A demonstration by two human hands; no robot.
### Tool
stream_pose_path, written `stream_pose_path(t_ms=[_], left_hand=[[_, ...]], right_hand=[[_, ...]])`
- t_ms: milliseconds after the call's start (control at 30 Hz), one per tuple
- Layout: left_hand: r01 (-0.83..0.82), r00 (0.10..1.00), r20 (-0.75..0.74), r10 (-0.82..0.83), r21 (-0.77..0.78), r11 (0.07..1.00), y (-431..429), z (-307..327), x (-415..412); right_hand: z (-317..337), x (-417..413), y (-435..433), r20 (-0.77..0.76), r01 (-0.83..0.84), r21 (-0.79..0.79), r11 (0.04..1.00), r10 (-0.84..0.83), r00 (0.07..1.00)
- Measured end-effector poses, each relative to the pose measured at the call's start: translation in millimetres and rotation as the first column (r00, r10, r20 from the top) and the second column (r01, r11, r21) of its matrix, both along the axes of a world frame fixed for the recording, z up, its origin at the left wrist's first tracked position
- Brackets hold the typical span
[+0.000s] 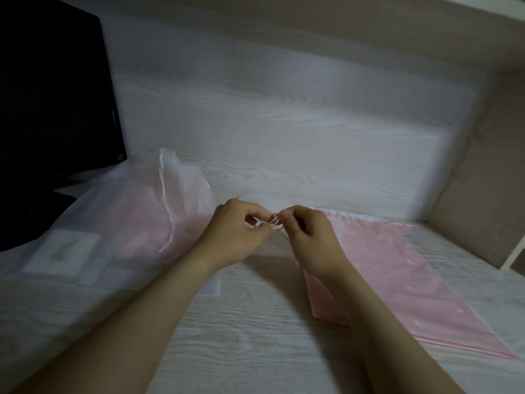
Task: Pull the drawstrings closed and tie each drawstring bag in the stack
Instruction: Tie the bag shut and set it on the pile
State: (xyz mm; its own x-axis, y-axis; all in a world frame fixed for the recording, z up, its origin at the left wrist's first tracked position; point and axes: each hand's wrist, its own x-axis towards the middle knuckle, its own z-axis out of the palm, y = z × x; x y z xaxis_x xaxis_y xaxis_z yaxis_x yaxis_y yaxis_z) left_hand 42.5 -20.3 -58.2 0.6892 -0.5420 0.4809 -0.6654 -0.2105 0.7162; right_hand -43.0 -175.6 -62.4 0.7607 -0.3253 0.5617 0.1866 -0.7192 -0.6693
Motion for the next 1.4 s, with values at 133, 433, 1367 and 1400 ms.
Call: stream_pose_path(t_ms=[133,433,1367,1400], left_hand=[[-0.004,0.999,0.037,0.002,0.055,0.998,-1,-4,3],[0.002,0.887,-0.433,-0.161,-0.344,0.939,9,23,2],[0.103,0.909,-0.395,-0.132,-0.095,0.990,15,18,6],[0.090,0.963,-0.250,-0.100,-0.054,0.995,15,15,6]], right_hand=[[-2,2,-2,0.026,-0.005,0.065,0.998,0.004,1.000],[-6,4,-7,0.020,0.090,0.010,0.996,-0.091,0.996],[-12,3,-25,0.171,0.484,-0.348,0.803,-0.453,0.875],[-12,3,-25,0.178,0.498,-0.342,0.797,-0.466,0.867]])
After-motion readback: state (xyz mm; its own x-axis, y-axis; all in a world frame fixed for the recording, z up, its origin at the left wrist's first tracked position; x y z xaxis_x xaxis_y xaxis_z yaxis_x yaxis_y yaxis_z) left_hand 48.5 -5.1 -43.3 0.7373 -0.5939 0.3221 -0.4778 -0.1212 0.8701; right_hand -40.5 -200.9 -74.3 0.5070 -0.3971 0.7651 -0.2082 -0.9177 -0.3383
